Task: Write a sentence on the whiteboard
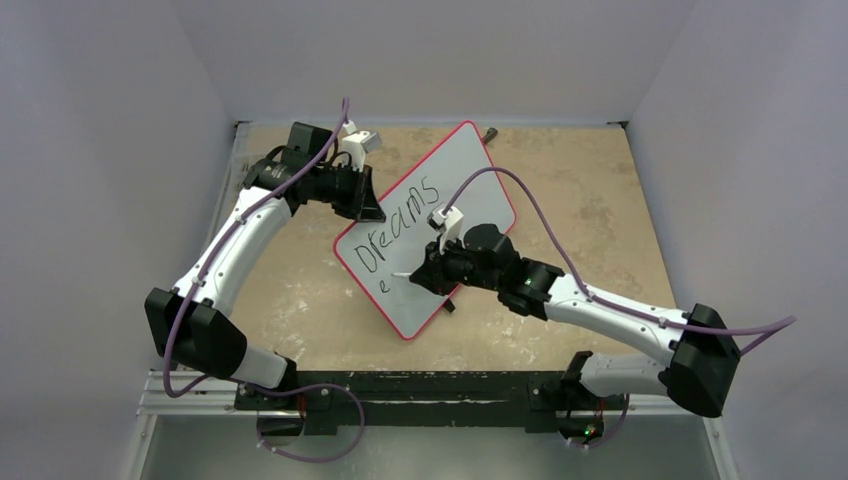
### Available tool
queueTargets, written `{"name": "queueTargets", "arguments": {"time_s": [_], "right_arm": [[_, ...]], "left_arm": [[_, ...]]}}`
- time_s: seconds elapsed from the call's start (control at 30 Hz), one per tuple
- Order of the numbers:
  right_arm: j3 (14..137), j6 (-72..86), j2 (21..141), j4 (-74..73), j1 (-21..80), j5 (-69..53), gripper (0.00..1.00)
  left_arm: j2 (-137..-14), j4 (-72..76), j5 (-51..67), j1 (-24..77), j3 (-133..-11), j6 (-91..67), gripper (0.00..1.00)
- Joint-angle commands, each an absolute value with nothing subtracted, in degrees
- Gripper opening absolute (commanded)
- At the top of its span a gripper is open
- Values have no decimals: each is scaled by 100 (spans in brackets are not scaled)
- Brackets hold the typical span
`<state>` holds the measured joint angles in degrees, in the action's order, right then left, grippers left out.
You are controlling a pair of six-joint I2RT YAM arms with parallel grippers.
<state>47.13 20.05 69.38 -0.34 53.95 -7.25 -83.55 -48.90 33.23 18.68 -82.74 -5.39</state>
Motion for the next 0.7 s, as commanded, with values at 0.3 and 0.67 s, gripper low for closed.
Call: {"name": "queueTargets", "arguments": {"time_s": [0.3,0.67], "right_arm": [[5007,1904,7135,267,5379,-1164,0],[4690,1941,6948,113,5381,-1073,0]], "left_arm": [[-8429,-4919,2243,1907,-8163,-22,0],[-8442,-4922,2249,1902,-8165,-25,0]]}}
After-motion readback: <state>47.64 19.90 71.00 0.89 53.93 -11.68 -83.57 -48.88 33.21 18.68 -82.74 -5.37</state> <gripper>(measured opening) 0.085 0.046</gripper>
